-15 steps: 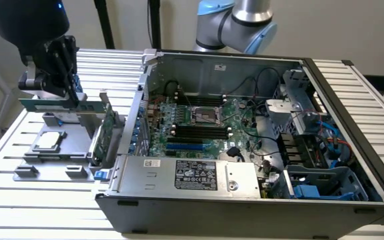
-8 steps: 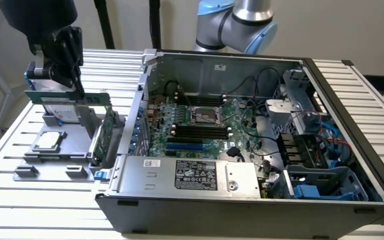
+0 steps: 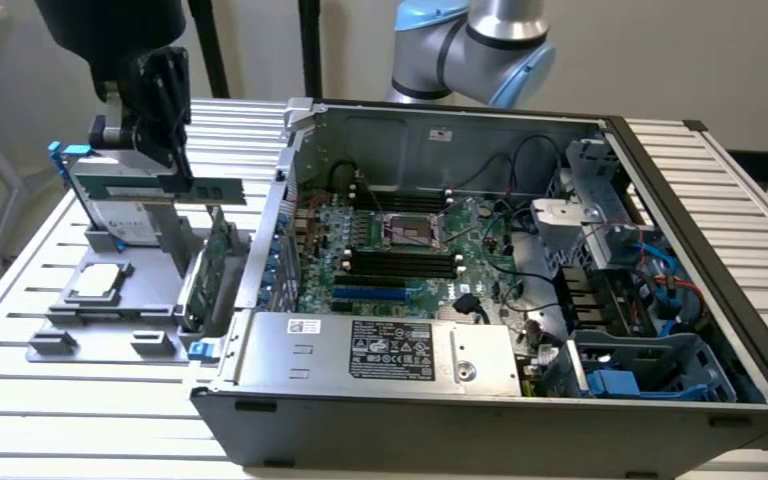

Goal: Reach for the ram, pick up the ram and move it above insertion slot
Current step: 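Pick up the ram and move it above insertion slot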

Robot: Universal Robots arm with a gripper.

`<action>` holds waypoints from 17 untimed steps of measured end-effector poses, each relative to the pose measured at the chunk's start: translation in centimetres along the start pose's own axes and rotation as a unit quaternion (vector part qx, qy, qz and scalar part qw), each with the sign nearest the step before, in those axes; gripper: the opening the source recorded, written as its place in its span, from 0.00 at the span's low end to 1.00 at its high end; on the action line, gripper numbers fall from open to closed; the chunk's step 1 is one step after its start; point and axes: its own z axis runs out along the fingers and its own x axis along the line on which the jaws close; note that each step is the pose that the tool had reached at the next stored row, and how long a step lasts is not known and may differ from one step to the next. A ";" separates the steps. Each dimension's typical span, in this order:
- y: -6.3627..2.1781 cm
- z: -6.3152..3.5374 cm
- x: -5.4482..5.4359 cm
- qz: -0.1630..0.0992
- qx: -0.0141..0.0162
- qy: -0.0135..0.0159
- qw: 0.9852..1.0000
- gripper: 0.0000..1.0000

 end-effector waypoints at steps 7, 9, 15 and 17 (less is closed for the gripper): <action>-2.35 -0.03 -0.3 0.000 0.000 -0.005 1.000 0.13; -3.01 -0.03 -0.4 0.000 0.000 -0.006 1.000 0.13; -5.05 -0.05 -0.8 0.000 0.000 -0.009 1.000 0.13; -5.75 -0.06 -0.9 0.000 0.000 -0.010 1.000 0.13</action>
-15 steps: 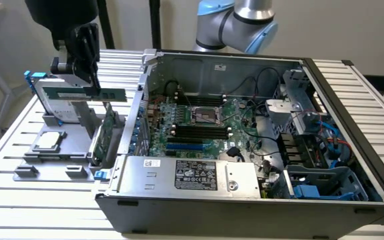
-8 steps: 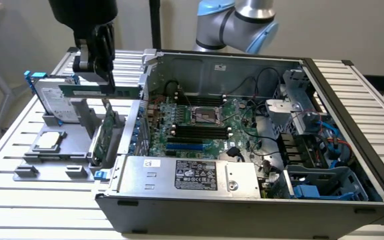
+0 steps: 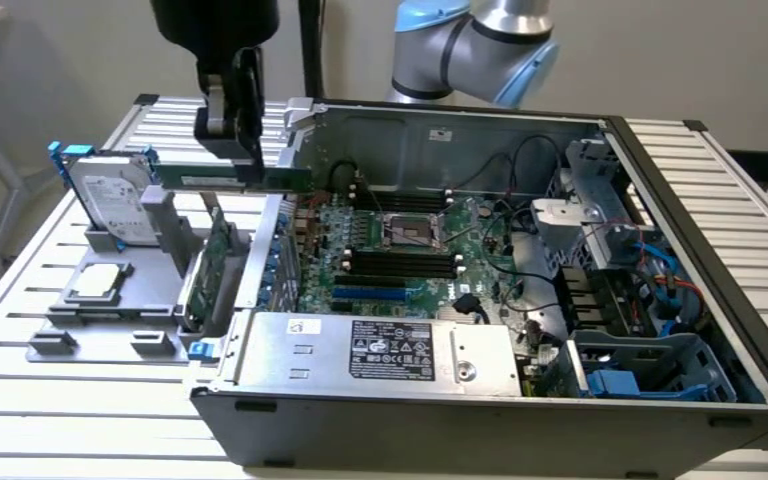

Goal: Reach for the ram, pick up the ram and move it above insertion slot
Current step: 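Pick up the ram and move it above insertion slot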

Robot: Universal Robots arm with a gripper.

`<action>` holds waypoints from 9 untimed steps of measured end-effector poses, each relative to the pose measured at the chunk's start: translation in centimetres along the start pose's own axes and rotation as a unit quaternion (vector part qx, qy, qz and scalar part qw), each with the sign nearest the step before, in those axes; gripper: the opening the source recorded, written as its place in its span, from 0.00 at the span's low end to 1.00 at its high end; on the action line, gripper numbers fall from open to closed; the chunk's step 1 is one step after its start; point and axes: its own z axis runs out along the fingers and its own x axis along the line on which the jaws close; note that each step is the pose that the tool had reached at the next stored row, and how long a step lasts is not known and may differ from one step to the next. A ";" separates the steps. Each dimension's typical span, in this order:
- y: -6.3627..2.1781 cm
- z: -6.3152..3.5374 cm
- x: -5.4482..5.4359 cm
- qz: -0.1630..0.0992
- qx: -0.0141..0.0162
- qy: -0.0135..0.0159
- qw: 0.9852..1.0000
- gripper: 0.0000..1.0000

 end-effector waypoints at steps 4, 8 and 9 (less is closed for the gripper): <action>-1.52 0.00 -0.3 0.000 0.000 0.000 1.000 0.13; -3.02 0.01 -0.8 0.000 0.000 0.000 1.000 0.13; -3.40 0.02 -0.9 0.000 0.000 0.000 1.000 0.13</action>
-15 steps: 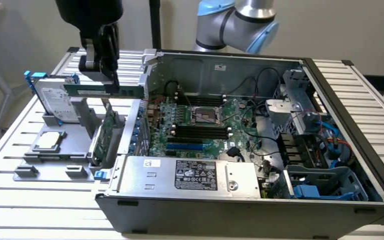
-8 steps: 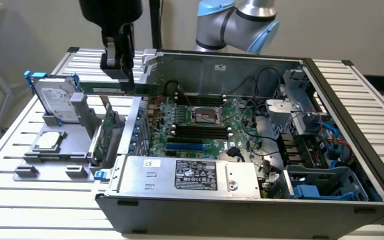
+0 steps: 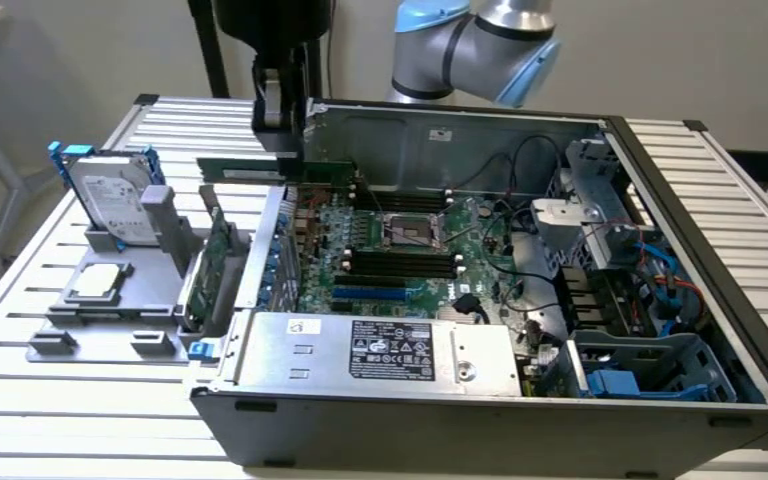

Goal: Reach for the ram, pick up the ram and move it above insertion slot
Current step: 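Pick up the ram and move it above insertion slot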

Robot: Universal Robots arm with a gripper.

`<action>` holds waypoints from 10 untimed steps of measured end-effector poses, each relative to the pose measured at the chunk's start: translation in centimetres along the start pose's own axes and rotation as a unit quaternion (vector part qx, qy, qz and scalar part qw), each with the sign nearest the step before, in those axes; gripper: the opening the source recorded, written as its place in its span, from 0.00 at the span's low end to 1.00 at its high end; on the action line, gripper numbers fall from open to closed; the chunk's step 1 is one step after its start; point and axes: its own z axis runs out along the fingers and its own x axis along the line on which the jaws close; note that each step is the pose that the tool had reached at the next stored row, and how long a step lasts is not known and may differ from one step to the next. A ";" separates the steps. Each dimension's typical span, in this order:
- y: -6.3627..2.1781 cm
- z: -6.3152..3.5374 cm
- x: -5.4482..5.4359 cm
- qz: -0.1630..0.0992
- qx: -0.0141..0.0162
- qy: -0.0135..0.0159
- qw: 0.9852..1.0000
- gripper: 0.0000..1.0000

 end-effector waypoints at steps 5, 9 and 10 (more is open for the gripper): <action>-1.65 0.11 -0.9 0.000 0.000 0.000 1.000 0.13; -2.87 0.27 -1.7 0.000 0.000 0.000 1.000 0.13; -3.16 0.30 -1.9 0.000 0.000 0.000 1.000 0.13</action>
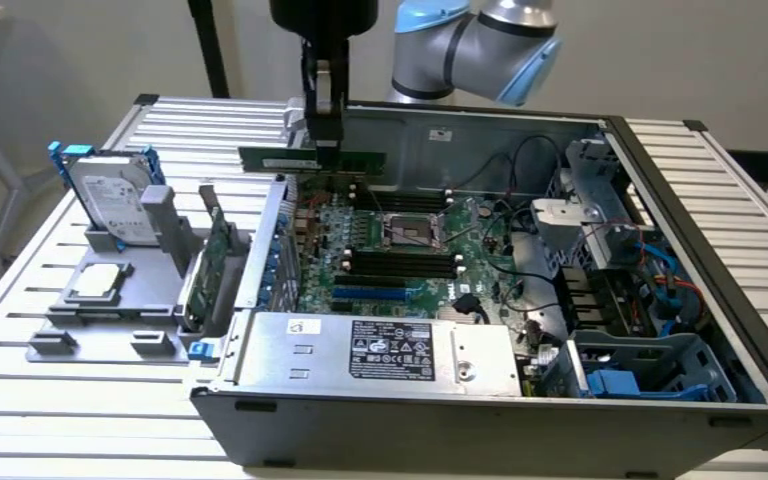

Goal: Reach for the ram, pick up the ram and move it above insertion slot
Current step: 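Pick up the ram and move it above insertion slot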

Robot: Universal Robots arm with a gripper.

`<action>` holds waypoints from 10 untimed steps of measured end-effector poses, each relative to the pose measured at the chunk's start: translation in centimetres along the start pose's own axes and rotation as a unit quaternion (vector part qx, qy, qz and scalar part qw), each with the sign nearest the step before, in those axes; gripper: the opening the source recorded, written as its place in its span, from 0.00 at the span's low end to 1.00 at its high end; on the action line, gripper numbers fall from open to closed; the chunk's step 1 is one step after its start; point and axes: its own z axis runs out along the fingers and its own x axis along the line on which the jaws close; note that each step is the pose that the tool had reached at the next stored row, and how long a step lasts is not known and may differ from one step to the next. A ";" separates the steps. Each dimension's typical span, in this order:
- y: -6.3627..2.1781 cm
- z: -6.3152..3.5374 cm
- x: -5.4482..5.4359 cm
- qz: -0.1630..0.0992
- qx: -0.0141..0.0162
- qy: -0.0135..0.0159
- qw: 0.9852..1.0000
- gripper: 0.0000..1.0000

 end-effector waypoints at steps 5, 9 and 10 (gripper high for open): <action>-1.47 0.20 -1.1 0.000 0.000 0.000 1.000 0.13; -2.67 0.43 -1.9 0.000 0.000 0.000 1.000 0.13; -3.04 0.52 -2.0 0.000 0.000 0.000 1.000 0.13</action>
